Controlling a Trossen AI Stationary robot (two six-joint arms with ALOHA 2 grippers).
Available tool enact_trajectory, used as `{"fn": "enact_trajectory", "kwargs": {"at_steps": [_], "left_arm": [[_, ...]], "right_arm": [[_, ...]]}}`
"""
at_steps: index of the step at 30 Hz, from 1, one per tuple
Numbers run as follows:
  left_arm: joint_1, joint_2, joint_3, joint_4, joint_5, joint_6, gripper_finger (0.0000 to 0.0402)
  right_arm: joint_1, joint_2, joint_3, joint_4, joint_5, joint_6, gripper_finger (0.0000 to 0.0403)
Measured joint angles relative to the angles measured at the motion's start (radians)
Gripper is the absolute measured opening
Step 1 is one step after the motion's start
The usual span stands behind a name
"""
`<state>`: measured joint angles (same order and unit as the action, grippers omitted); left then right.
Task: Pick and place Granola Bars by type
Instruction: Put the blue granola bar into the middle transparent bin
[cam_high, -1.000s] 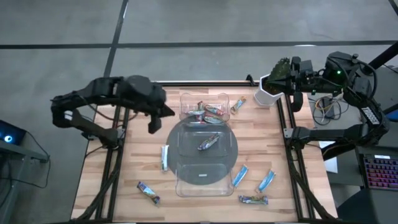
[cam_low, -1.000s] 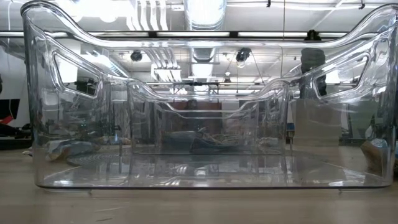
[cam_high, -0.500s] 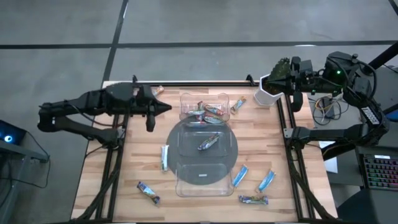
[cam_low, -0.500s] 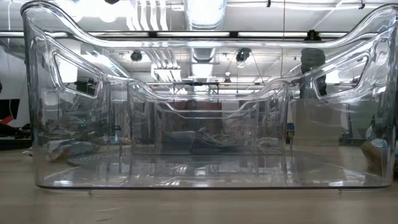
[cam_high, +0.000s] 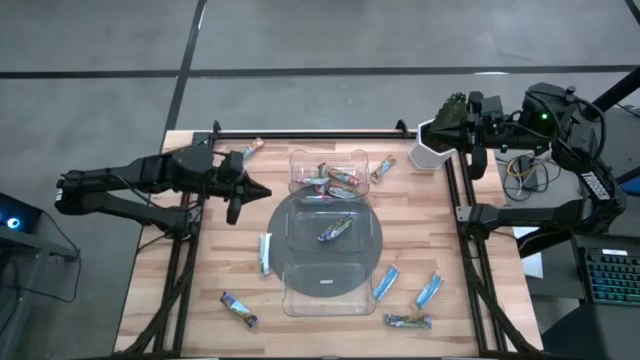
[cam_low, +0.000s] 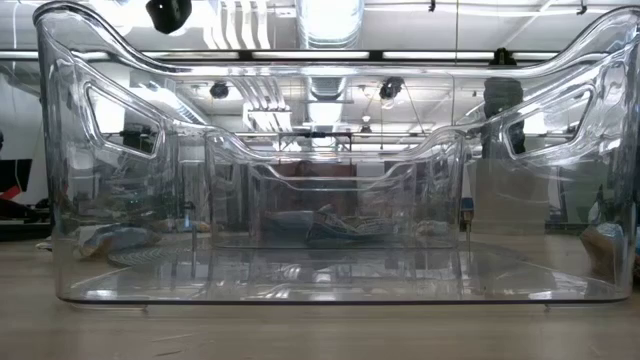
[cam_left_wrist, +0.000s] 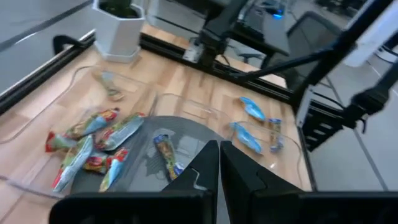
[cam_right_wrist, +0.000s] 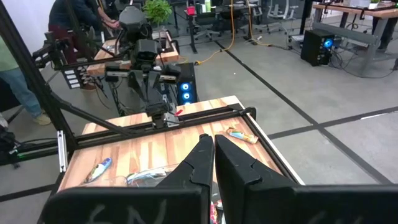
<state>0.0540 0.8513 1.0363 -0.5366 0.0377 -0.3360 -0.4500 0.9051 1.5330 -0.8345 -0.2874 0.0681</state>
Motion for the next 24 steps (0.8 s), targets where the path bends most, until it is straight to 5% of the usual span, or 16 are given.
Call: {"fn": "enact_trajectory", "kwargs": {"at_steps": [11, 19, 24], "left_arm": [[0.0, -0.007, 0.0, 0.005, 0.136, 0.147, 0.0], [0.0, -0.038, -0.007, 0.006, 0.092, 0.168, 0.0], [0.0, -0.106, -0.025, 0.005, 0.028, 0.169, 0.0]], "right_arm": [[0.0, 0.0, 0.0, 0.0, 0.0, 0.0, 0.0008], [0.0, -0.002, 0.0, -0.01, -0.011, -0.034, 0.0008], [0.0, -0.002, 0.0, -0.035, -0.115, -0.071, 0.0008]]}}
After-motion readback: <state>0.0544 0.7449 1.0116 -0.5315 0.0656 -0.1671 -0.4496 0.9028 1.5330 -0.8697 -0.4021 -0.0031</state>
